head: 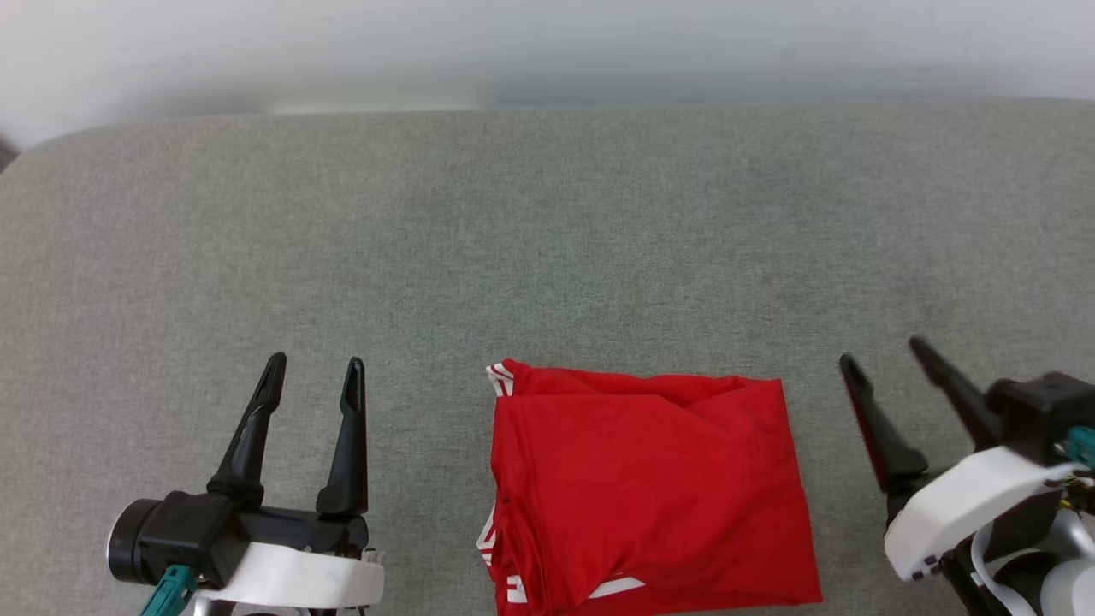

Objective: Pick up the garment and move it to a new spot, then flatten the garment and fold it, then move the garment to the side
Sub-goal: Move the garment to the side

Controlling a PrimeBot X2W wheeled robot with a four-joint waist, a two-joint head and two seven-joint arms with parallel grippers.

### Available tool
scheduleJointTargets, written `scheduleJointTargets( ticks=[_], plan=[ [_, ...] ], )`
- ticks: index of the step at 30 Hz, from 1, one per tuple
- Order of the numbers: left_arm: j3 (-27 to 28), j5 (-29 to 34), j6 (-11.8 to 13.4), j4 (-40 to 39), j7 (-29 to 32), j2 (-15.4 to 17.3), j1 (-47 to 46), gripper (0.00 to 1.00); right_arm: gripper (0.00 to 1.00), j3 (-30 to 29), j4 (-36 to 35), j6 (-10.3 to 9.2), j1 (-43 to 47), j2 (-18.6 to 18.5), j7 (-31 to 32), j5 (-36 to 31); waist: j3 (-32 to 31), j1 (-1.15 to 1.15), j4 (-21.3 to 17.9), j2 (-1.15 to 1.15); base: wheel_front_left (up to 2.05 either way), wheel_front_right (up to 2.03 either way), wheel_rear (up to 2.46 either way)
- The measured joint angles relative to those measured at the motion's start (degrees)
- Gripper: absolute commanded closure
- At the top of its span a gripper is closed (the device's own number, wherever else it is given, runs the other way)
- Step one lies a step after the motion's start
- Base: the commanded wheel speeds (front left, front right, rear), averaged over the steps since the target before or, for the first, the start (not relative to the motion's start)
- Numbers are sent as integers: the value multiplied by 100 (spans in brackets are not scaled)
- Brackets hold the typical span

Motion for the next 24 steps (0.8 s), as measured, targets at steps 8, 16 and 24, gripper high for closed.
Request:
scheduleJointTargets(
  ticks=[8, 16, 24],
  plan=[
    [-86, 19, 0, 33, 0, -2, -144, 0, 0, 201, -649, 0, 135, -299, 2956, 1062, 308, 0, 154, 0, 0, 0, 0],
    [-280, 40, -1, 151, 0, -27, -357, 0, 0, -23, -627, -1, 170, -131, 4429, 842, 578, 0, 464, 0, 0, 0, 0],
    [-328, 40, -1, 220, 0, -41, -415, 0, 0, 224, -110, -2, 2, 58, 4571, 581, 707, 0, 734, 0, 0, 0, 0]
  ],
)
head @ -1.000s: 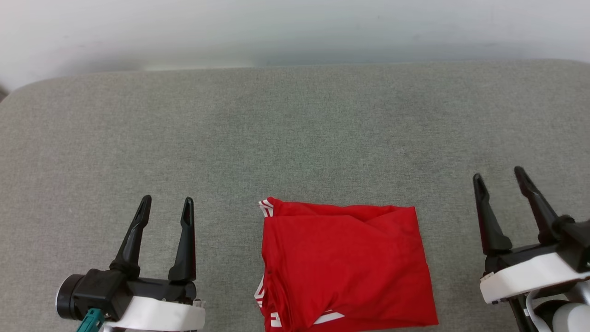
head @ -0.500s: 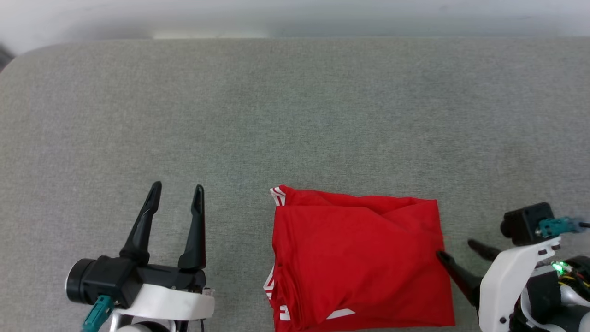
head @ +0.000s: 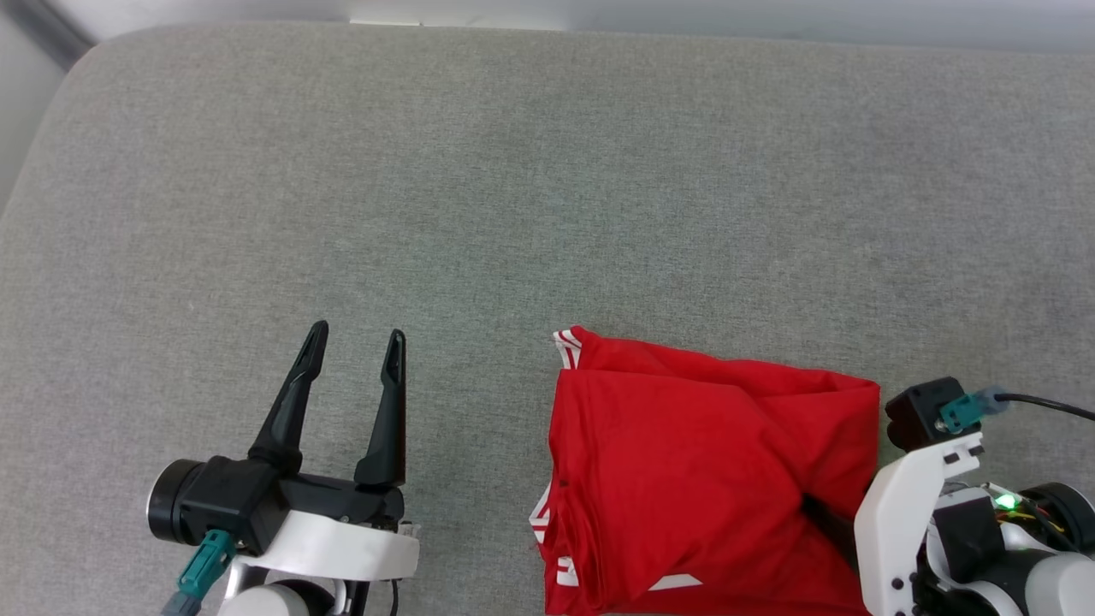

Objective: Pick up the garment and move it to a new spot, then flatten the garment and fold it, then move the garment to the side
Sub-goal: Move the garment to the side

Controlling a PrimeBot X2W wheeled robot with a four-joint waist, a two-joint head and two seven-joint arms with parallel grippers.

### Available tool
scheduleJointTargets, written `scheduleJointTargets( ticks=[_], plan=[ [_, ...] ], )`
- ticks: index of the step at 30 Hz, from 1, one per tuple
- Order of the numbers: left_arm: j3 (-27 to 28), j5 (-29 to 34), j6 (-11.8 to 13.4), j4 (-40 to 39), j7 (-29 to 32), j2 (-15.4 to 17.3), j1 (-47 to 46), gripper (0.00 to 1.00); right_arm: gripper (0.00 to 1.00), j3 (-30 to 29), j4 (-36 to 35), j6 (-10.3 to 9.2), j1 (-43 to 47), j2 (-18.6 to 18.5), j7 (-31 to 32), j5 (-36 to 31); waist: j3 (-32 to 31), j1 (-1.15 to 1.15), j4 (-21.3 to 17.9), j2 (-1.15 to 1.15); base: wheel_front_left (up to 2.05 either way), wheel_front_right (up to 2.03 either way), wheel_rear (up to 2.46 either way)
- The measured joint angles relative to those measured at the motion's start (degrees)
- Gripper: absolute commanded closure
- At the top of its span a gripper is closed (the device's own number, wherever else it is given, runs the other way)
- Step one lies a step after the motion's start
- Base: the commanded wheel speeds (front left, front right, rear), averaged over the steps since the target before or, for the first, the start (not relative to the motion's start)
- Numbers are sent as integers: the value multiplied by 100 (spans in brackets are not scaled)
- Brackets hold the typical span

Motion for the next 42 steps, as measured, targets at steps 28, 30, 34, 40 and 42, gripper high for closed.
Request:
scheduleJointTargets(
  ticks=[28, 30, 34, 40, 42],
  plan=[
    [-672, 3, 0, 168, 0, -47, 75, 0, 100, 1527, 739, 3, -1161, -1631, -619, -1163, -338, 1, -540, 0, 0, 0, 0],
    [-801, -67, 1, 194, 0, -45, 29, 0, 100, 1690, 720, 3, -1380, -2031, -603, -1228, -309, 1, -741, 0, 0, 0, 0],
    [-1039, -57, 1, 211, 0, 40, -222, 0, 100, 1845, 834, 5, -1764, -2716, -716, -1248, -186, 1, -1177, 0, 0, 0, 0],
    [-1435, -141, 0, 238, 0, 192, -666, 0, 100, 1510, 1302, 5, -1923, -3218, -1241, -948, 182, 1, -1769, 0, 0, 0, 0],
    [-1535, -124, 0, 226, 0, 265, -809, 0, 100, 1395, 1482, 4, -2001, -3355, -1500, -946, 355, 1, -1929, 0, 0, 0, 0]
  ],
)
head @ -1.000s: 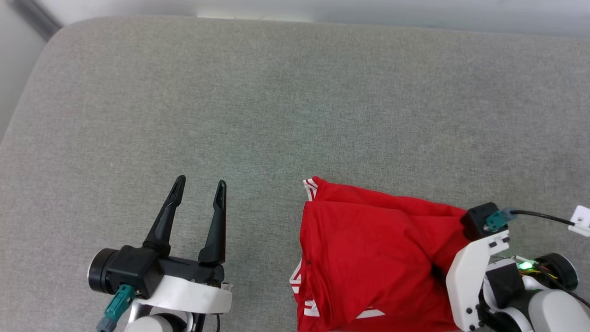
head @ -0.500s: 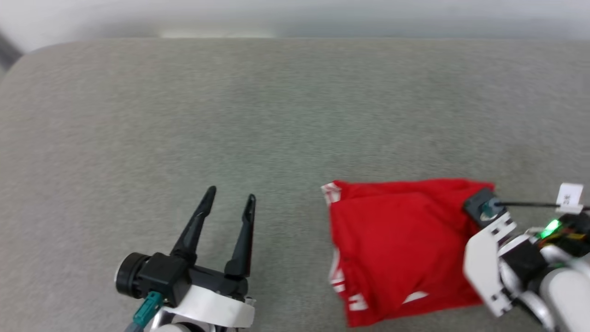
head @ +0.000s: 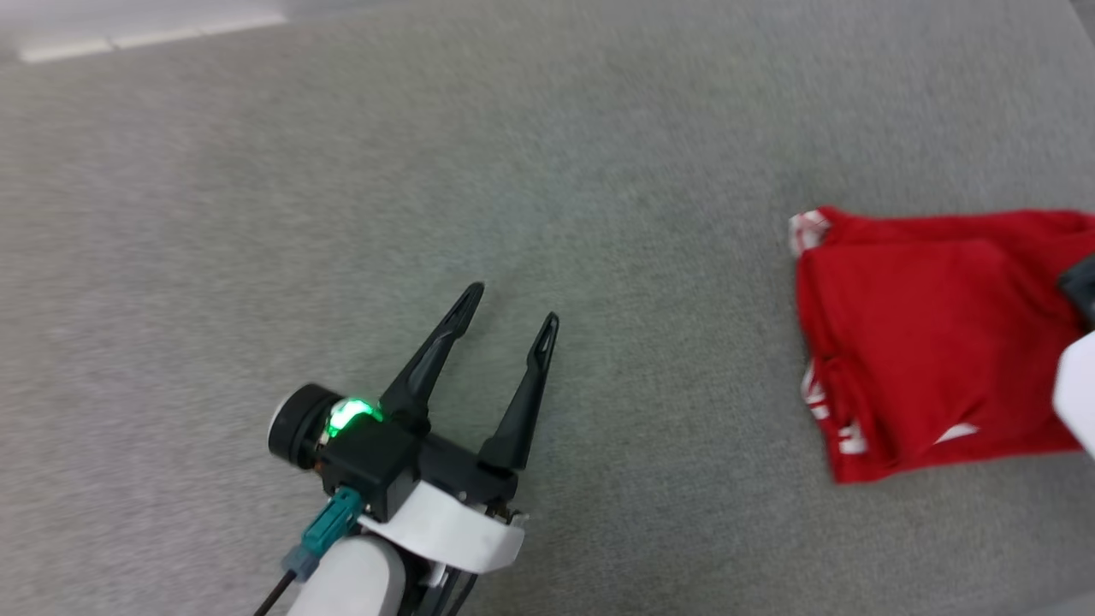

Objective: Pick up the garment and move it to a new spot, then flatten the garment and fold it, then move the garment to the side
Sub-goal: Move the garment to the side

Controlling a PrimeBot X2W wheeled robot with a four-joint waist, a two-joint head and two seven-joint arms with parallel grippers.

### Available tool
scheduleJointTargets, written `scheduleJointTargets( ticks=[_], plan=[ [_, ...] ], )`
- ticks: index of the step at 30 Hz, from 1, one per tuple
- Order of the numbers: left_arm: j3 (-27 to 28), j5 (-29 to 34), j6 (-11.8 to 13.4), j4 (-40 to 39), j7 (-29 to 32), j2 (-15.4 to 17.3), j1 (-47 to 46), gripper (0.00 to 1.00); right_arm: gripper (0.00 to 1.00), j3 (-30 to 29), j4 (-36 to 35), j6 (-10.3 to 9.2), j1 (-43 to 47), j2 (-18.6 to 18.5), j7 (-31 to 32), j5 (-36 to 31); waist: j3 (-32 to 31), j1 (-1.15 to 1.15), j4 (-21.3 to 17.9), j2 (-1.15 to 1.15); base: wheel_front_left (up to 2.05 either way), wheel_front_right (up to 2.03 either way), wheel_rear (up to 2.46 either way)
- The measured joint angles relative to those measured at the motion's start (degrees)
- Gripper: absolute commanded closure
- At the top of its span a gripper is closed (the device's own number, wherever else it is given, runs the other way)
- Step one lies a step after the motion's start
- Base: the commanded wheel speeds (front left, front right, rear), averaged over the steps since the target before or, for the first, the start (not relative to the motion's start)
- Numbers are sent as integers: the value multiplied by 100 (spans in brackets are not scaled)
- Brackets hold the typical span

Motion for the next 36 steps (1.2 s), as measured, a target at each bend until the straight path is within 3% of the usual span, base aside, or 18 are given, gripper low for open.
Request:
scheduleJointTargets(
  ticks=[12, 19, 25, 26, 36],
  plan=[
    [-1110, 87, 1, 30, 0, 494, -1108, 0, 100, -850, 1727, 1, -890, -160, -1516, -336, 1274, 0, -528, 0, 0, 0, 0],
    [-1370, 135, 1, -130, 0, 483, -1553, 0, 100, -1383, 2640, 1, -1109, -409, -2138, -431, 1792, 0, -435, 0, 0, 0, 0],
    [-1391, 142, 1, -176, 0, 428, -1573, 0, 100, -1604, 3189, 1, -1264, -319, -2555, -450, 1788, 0, -273, 0, 0, 0, 0],
    [-1366, 142, 1, -168, 0, 424, -1566, 0, 0, -1622, 3199, 1, -1279, -268, -2599, -515, 1749, 0, -264, 0, 0, 0, 0],
    [-668, 26, 2, -149, 0, 110, -1091, 0, 0, -1811, 3017, 1, -1429, 148, -3053, -743, 1008, -1, -111, 0, 0, 0, 0]
  ],
)
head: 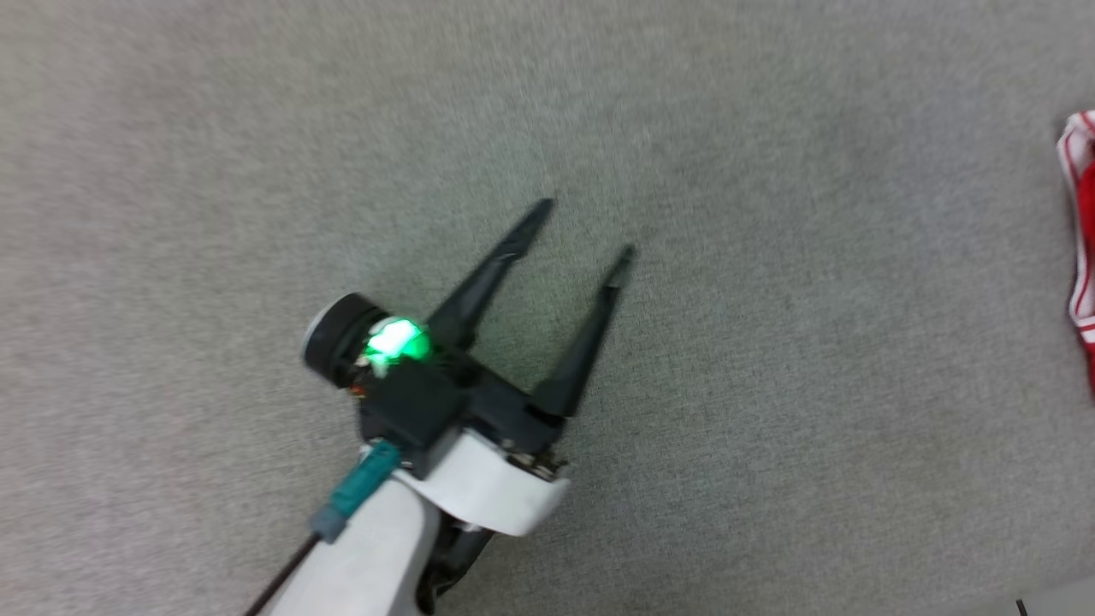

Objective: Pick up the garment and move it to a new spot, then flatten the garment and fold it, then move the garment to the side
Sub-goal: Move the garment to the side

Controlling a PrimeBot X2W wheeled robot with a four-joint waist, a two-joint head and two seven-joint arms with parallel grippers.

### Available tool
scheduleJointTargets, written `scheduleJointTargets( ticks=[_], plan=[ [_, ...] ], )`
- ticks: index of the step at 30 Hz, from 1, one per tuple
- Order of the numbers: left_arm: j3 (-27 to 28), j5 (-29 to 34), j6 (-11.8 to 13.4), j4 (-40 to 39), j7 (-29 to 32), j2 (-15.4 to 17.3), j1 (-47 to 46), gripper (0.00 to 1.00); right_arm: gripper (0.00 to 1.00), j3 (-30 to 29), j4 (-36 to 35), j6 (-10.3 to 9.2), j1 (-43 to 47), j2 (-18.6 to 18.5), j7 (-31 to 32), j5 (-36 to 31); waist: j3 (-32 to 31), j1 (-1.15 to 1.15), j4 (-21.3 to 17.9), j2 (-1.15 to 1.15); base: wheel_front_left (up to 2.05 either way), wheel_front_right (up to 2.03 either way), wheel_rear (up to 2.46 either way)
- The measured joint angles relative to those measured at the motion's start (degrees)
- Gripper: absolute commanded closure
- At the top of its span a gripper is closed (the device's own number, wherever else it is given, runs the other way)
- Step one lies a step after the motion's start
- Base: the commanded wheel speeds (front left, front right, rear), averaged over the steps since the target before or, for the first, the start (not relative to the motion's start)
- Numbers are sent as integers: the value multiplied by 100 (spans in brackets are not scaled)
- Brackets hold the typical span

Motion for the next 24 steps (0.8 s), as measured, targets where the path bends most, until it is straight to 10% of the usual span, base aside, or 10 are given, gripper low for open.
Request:
scheduleJointTargets(
  ticks=[24],
  plan=[
    [2703, -210, 83, 114, 0, -372, 2071, 0, 0, -442, -2415, -4, 2086, 3160, -1972, 1209, -2355, -1, 805, 0, 0, 0, 0]
  ],
)
